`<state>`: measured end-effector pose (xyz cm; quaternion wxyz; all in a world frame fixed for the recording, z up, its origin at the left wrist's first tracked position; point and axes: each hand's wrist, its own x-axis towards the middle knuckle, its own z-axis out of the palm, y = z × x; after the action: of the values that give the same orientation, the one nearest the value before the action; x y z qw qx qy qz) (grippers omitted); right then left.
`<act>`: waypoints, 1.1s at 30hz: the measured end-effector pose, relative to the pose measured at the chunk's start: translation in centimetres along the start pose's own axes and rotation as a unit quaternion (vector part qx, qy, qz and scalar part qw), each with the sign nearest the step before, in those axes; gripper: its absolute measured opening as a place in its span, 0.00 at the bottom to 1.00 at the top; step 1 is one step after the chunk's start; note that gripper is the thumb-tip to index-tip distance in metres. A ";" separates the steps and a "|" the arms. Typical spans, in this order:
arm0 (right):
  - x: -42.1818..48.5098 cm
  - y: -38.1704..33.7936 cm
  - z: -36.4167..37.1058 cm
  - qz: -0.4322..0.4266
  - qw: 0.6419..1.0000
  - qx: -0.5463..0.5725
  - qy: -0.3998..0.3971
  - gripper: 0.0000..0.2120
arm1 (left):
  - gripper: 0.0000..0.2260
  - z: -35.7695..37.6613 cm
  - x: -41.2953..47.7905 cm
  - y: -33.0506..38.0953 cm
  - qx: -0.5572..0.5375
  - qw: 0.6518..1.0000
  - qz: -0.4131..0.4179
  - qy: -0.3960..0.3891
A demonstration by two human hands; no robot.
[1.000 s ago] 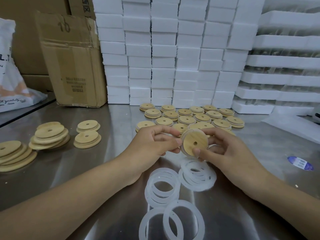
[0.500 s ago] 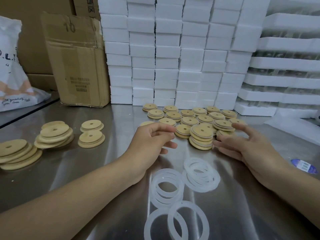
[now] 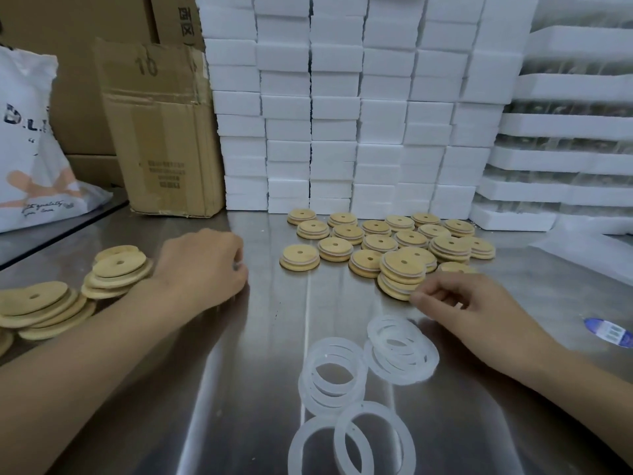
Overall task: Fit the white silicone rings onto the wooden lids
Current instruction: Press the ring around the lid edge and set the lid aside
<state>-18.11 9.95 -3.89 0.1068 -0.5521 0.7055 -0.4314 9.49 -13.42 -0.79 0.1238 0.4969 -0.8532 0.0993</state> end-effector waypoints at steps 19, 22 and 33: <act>-0.3 -0.2 0.2 -0.042 0.996 -0.040 -0.063 0.03 | 0.10 0.1 0.0 2.0 -0.171 0.982 0.072 -0.036; -0.2 -0.3 0.2 -0.037 0.996 -0.023 -0.077 0.05 | 0.13 -0.2 0.4 1.8 -0.222 0.969 0.077 -0.079; 0.1 -0.4 0.1 -0.039 0.997 0.028 -0.061 0.08 | 0.22 -0.7 0.5 1.9 -0.315 0.945 0.043 -0.081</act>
<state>-17.80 9.82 -3.70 0.1484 -0.6014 0.6632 -0.4200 7.62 -12.71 -0.09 0.2003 0.4018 -0.8686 -0.2096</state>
